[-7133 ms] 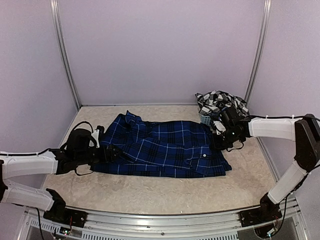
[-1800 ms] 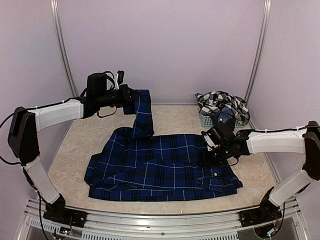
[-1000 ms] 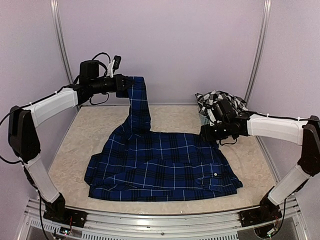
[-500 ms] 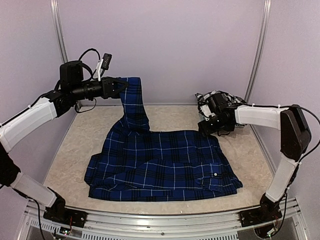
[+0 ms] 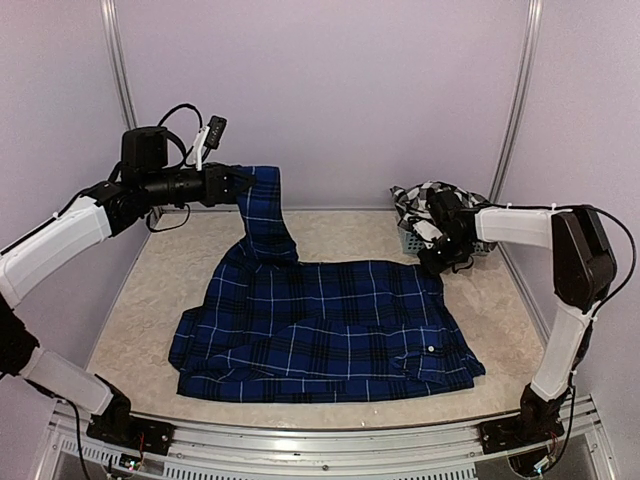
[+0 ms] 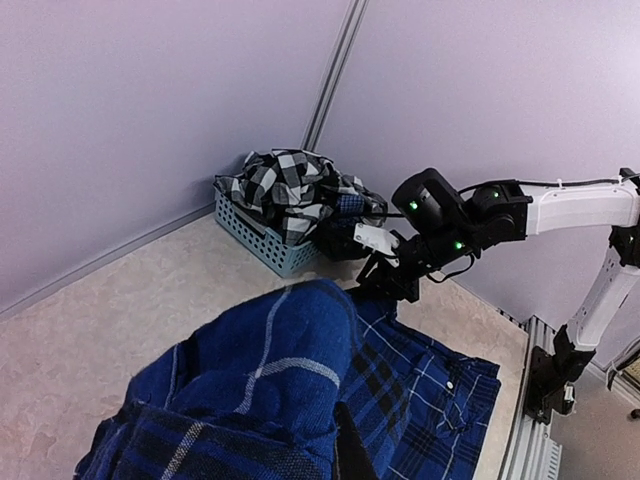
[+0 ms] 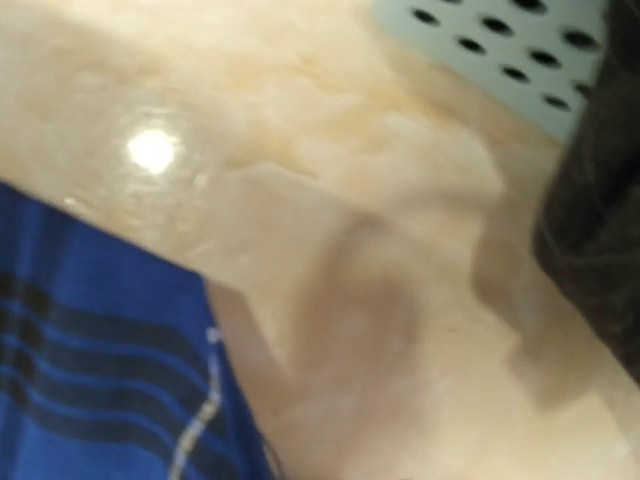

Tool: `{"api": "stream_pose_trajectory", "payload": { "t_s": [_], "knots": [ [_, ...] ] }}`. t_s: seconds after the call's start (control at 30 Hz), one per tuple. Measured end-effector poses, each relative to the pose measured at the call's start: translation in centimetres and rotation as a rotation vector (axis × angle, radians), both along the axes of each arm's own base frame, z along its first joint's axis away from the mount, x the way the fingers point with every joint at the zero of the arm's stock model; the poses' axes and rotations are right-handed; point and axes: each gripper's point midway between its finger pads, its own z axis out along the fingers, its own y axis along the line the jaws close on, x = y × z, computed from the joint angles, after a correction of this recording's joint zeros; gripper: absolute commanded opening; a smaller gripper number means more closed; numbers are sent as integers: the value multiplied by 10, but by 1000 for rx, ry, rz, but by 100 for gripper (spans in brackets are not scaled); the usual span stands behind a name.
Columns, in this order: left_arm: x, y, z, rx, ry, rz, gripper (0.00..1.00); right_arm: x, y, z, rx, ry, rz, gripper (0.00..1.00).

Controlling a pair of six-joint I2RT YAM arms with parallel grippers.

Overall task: Fold and stack the long sleeve shirts
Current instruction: Pick up the 1/3-folded shirt from the center of the board.

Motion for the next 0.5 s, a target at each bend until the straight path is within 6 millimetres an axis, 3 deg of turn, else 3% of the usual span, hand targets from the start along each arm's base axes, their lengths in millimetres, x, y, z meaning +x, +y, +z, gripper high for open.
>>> {"api": "stream_pose_trajectory", "payload": {
  "t_s": [0.1, 0.2, 0.5],
  "knots": [
    [-3, 2, 1, 7, -3, 4, 0, 0, -5, -2, -13, 7, 9, 7],
    [-5, 4, 2, 15, -9, 8, 0, 0, -9, -4, -31, 16, 16, 1],
    [-15, 12, -6, 60, -5, 19, 0, 11, -27, -7, -106, 5, 0, 0]
  ]
}}
